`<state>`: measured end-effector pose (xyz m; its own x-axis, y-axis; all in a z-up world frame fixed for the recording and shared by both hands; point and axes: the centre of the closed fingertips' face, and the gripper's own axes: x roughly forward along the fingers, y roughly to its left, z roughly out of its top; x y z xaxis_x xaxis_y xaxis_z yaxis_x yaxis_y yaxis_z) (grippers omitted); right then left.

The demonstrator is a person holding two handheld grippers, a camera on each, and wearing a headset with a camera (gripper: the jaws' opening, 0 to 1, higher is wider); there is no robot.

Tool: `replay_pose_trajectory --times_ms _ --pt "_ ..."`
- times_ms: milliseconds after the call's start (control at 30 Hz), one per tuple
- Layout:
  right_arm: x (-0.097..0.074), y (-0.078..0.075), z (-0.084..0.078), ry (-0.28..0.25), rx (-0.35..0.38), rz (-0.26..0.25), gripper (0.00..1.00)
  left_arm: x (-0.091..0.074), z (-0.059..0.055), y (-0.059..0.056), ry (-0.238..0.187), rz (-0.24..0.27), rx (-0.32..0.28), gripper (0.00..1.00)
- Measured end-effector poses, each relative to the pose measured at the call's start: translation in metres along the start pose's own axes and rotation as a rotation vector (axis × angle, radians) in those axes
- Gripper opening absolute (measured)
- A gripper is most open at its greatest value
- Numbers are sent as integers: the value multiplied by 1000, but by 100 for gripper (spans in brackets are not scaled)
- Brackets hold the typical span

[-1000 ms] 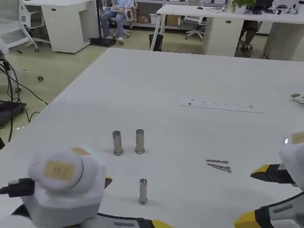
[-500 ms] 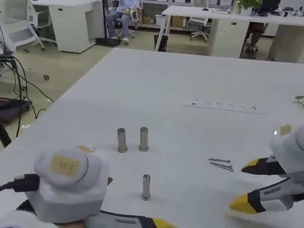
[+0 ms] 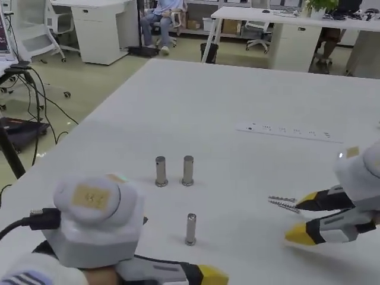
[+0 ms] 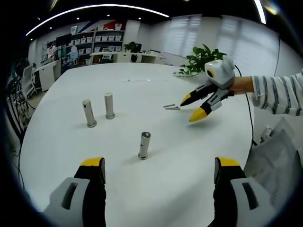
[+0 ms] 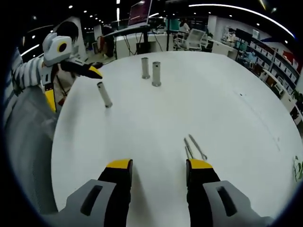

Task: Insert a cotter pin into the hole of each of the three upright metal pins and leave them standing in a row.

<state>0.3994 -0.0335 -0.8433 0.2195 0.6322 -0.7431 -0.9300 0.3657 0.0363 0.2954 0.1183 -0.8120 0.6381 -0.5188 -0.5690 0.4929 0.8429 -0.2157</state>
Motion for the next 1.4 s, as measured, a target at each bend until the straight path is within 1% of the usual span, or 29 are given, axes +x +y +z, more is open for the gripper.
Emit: replay_pose_trajectory --times_ms 67,167,333,433,500,567,633,667,800,867,1000,1067,1100,1167,1400 --pt "1 -4 2 -15 8 -11 47 0 0 0 -1 -3 -11 94" --pt "2 -7 3 -15 19 -18 46 -1 0 1 3 2 -13 95" --pt "5 -13 -1 -7 65 -21 46 0 0 3 3 9 -29 96" --pt "7 -13 -4 6 69 -15 44 0 2 3 -2 8 -32 96" --pt "8 -15 -7 23 62 -19 44 0 1 3 -1 8 -33 96" --pt "9 -15 -9 37 54 -10 42 0 1 3 2 9 -34 96" --pt "10 -16 -11 54 49 -14 42 -1 0 4 2 18 -34 96" --pt "10 -16 -12 59 44 -13 42 -1 0 6 -2 26 -32 96" --pt "12 -17 -10 66 33 -14 41 -2 -2 6 -1 26 -44 95" --pt "13 -17 -9 72 20 -14 39 -2 -3 7 0 28 -45 95" --pt "14 -20 -10 102 -25 -31 34 -3 -4 7 2 28 -49 95" --pt "14 -20 -9 103 -21 -27 33 -3 -4 7 4 28 -50 94" --pt "14 -20 -10 109 -31 -26 32 -3 -3 8 -3 37 -55 93" --pt "15 -20 -10 112 -37 -23 31 -4 0 9 -14 38 -54 93" --pt "17 -18 -8 120 -57 -20 21 -5 1 9 -12 36 -46 93"
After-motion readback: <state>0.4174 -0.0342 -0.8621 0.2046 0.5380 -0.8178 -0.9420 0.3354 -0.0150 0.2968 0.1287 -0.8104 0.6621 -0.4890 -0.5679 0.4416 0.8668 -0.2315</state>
